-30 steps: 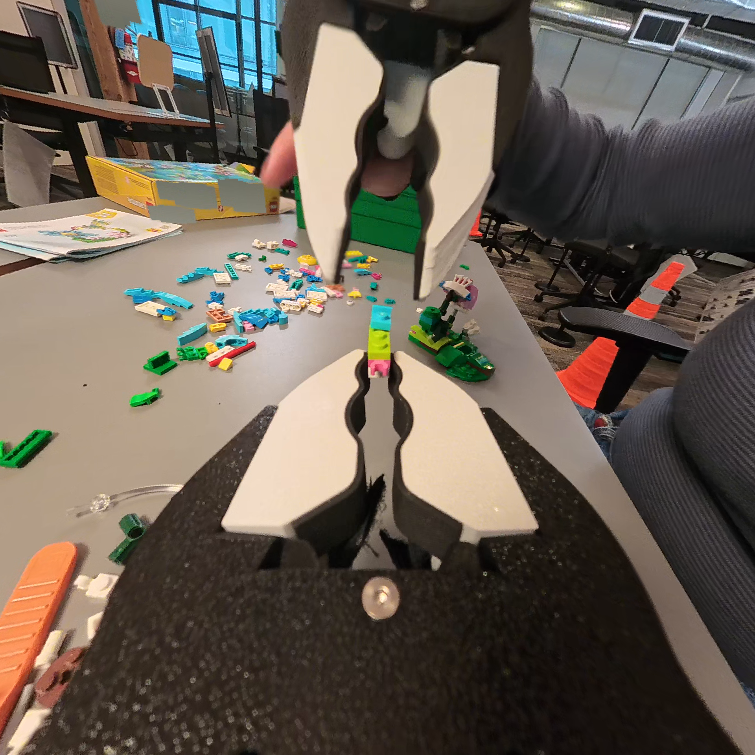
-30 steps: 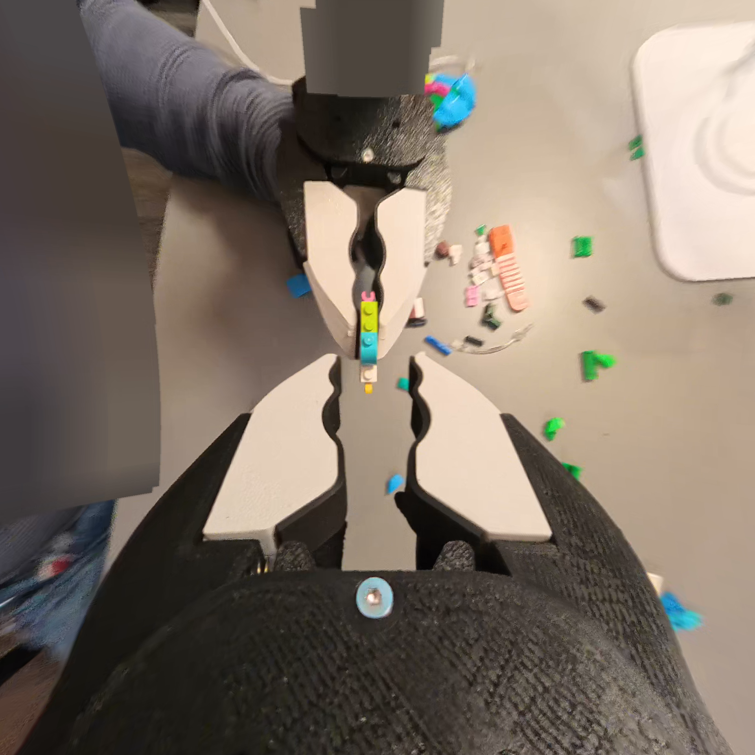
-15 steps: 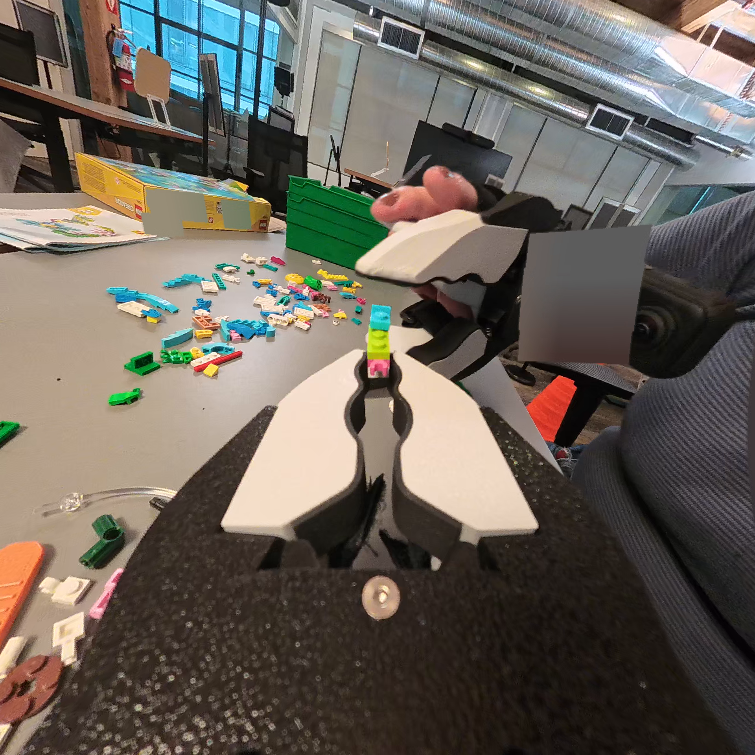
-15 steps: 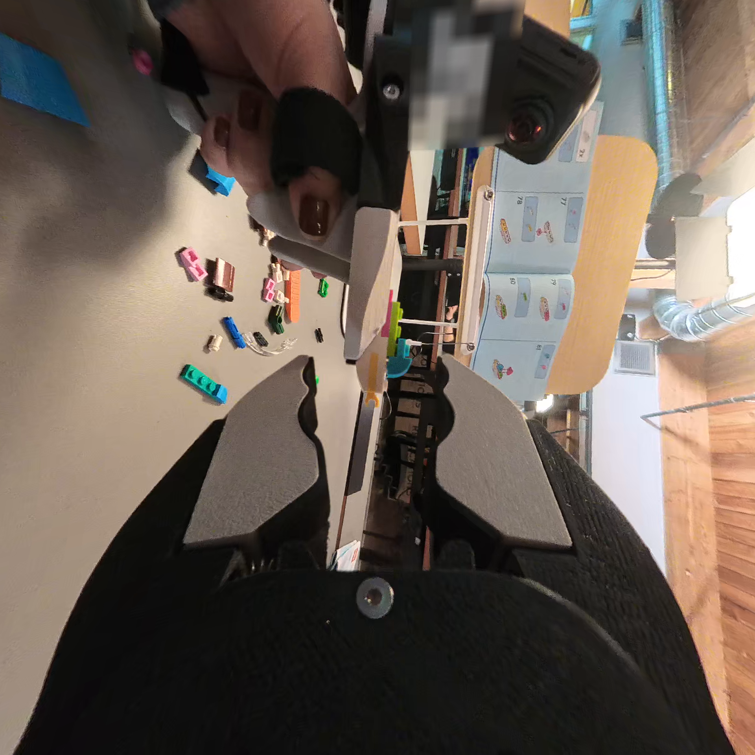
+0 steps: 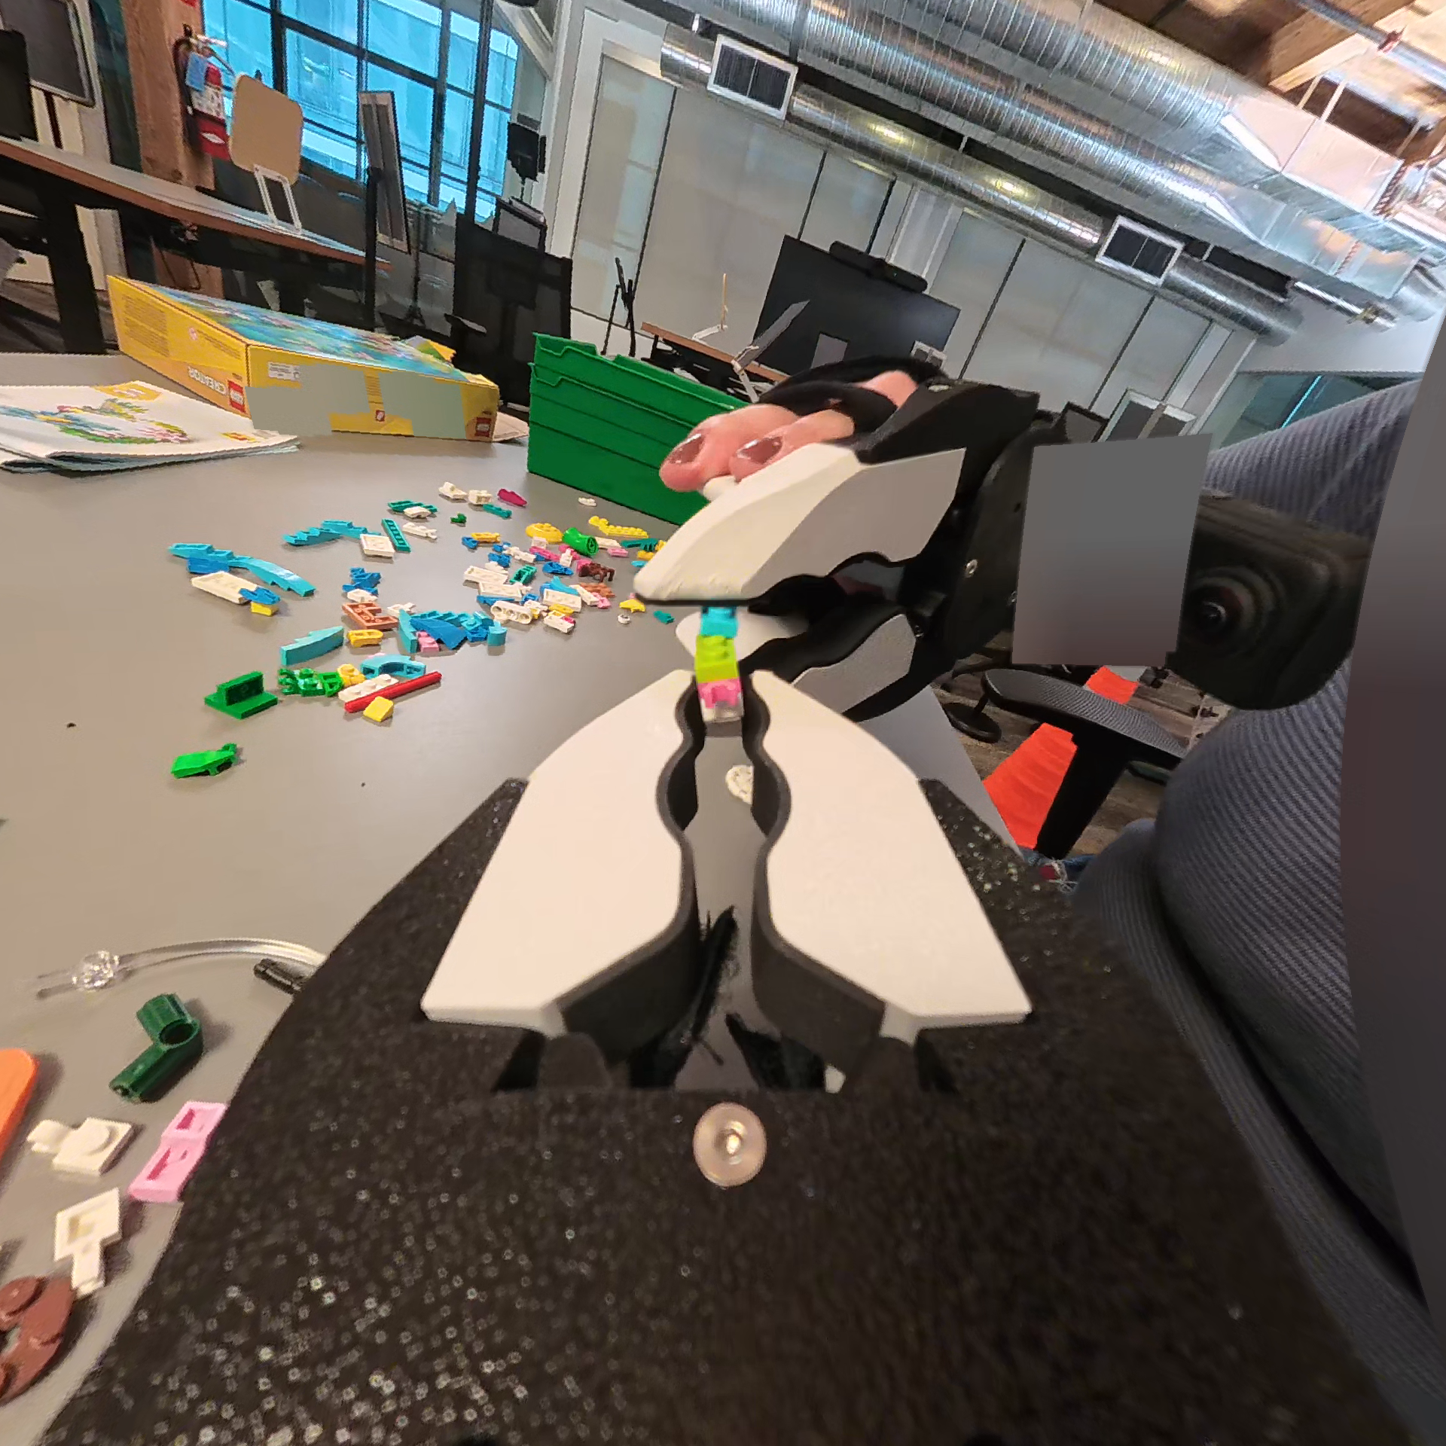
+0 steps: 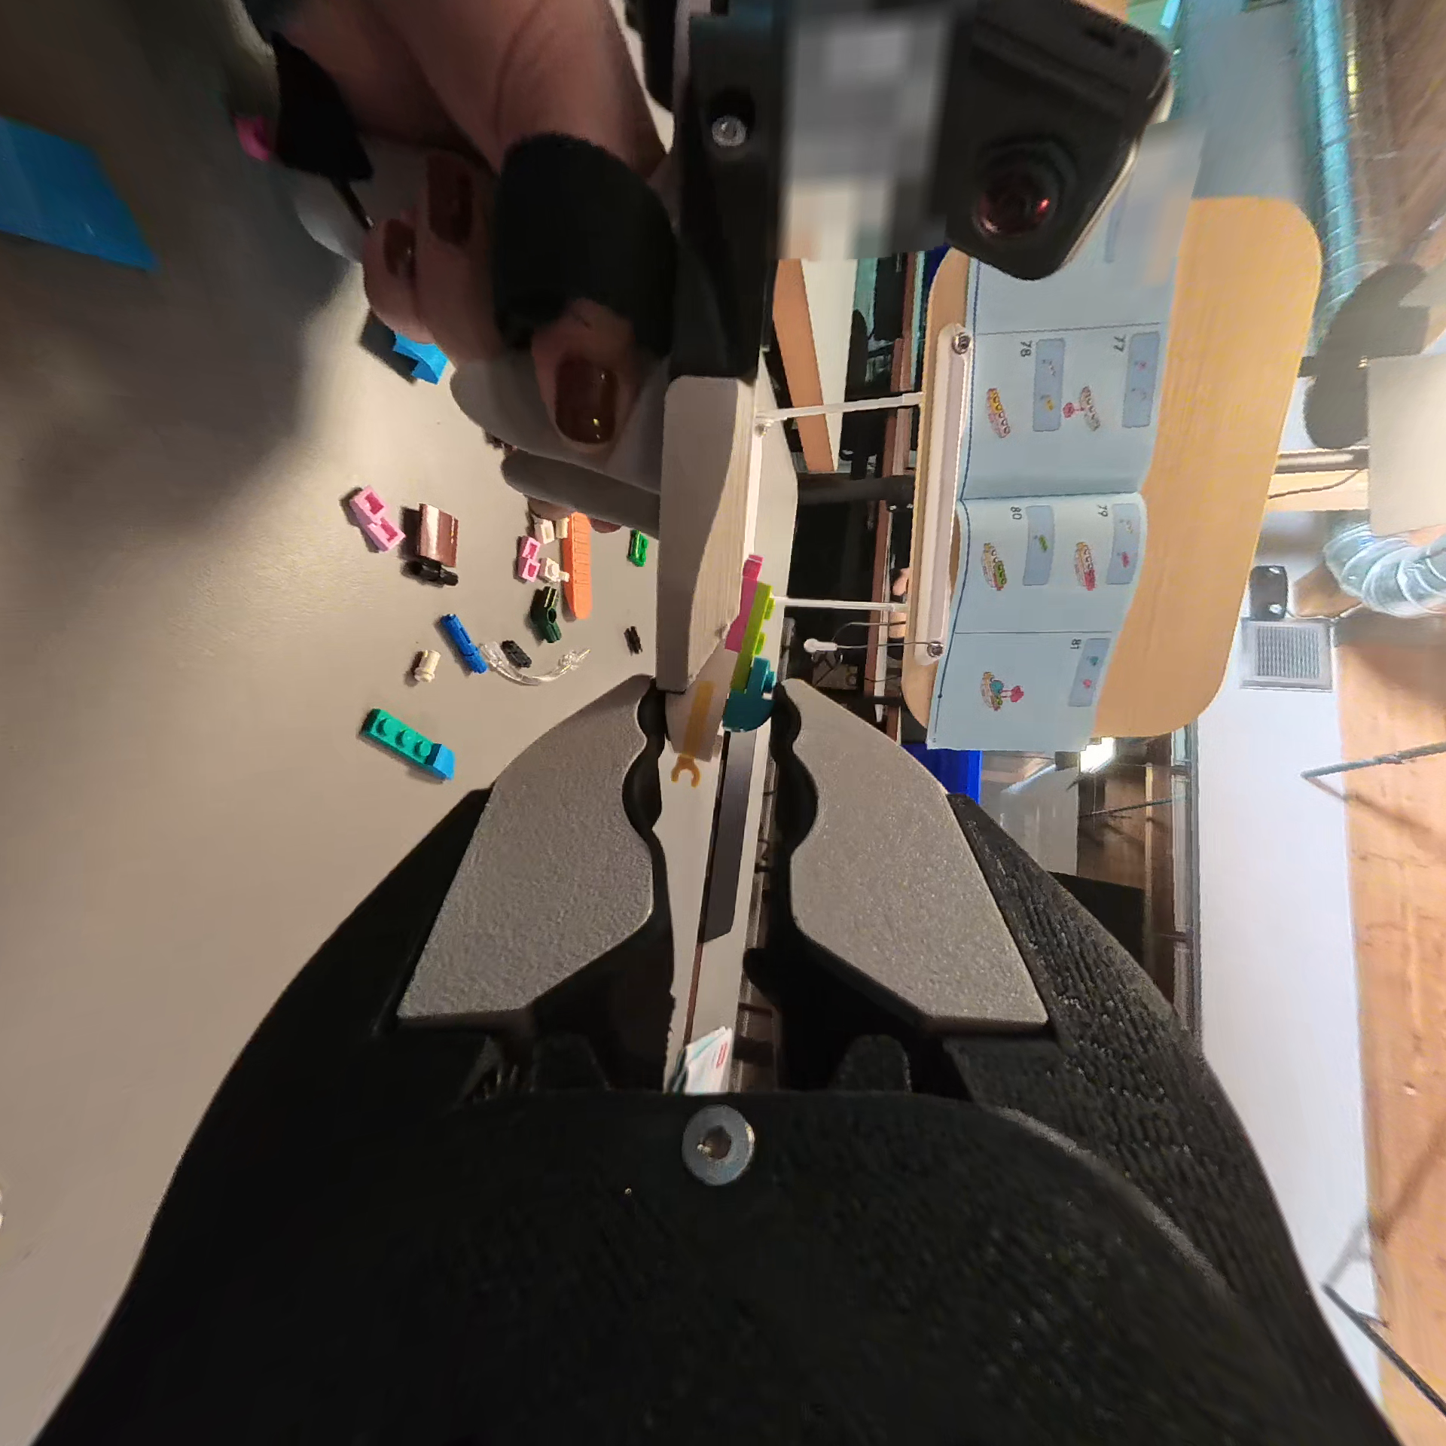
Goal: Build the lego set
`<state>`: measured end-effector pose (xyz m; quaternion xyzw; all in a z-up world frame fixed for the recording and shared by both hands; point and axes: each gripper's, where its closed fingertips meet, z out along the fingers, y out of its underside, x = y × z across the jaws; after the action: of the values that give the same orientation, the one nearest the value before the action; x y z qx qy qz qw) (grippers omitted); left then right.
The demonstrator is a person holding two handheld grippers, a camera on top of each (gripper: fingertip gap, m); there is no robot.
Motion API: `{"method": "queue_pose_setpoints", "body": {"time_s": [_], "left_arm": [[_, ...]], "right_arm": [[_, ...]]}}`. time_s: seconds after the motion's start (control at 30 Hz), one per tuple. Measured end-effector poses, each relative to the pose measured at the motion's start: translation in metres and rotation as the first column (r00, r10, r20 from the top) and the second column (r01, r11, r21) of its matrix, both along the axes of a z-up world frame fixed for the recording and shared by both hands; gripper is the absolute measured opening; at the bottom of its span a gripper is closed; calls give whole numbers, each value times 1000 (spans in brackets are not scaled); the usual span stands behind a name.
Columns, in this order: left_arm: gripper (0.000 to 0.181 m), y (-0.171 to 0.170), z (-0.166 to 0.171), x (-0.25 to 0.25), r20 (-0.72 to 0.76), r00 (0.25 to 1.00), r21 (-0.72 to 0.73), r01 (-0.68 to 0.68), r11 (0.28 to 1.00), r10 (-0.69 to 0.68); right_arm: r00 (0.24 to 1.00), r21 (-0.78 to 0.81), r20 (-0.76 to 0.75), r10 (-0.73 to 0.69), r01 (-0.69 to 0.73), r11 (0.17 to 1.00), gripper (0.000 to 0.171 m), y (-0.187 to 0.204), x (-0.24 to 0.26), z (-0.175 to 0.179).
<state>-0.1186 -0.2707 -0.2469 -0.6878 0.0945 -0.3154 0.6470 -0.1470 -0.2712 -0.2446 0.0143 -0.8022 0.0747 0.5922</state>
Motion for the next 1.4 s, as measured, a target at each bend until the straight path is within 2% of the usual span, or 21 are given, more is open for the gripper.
{"method": "queue_pose_setpoints", "body": {"time_s": [0.13, 0.43, 0.57, 0.73, 0.83, 0.97, 1.17, 1.4], "left_arm": [[9, -1, 1, 0, 5, 1000, 8, 4, 1000, -4], [8, -1, -2, 0, -92, 995, 32, -24, 999, 27], [8, 0, -1, 0, -83, 996, 31, -30, 999, 32], [8, 1, 5, -4, 40, 999, 33, -31, 999, 30], [8, 2, 3, -6, 37, 998, 20, -48, 999, 47], [8, 1, 6, -7, 28, 998, 41, -56, 998, 55], [8, 1, 5, -9, 37, 997, 41, -64, 997, 62], [9, 2, 2, -3, -24, 998, 57, -55, 997, 57]], "right_arm": [[997, -34, 67, -42, 45, 998, 24, 1, 0, -1], [980, -73, 154, -123, 135, 988, 26, 3, 1, -7], [989, -28, 89, -115, 118, 993, 25, 4, 1, -5], [991, 54, -62, -117, 120, 991, 25, 4, -3, 5], [989, 79, -80, -123, 129, 989, 25, 5, -5, 4], [988, 19, -35, -147, 148, 989, 25, 4, -6, 6], [989, 40, 2, -151, 151, 988, 23, 5, -8, 4], [982, -6, 137, -129, 131, 991, 24, 5, -1, -1]]}}
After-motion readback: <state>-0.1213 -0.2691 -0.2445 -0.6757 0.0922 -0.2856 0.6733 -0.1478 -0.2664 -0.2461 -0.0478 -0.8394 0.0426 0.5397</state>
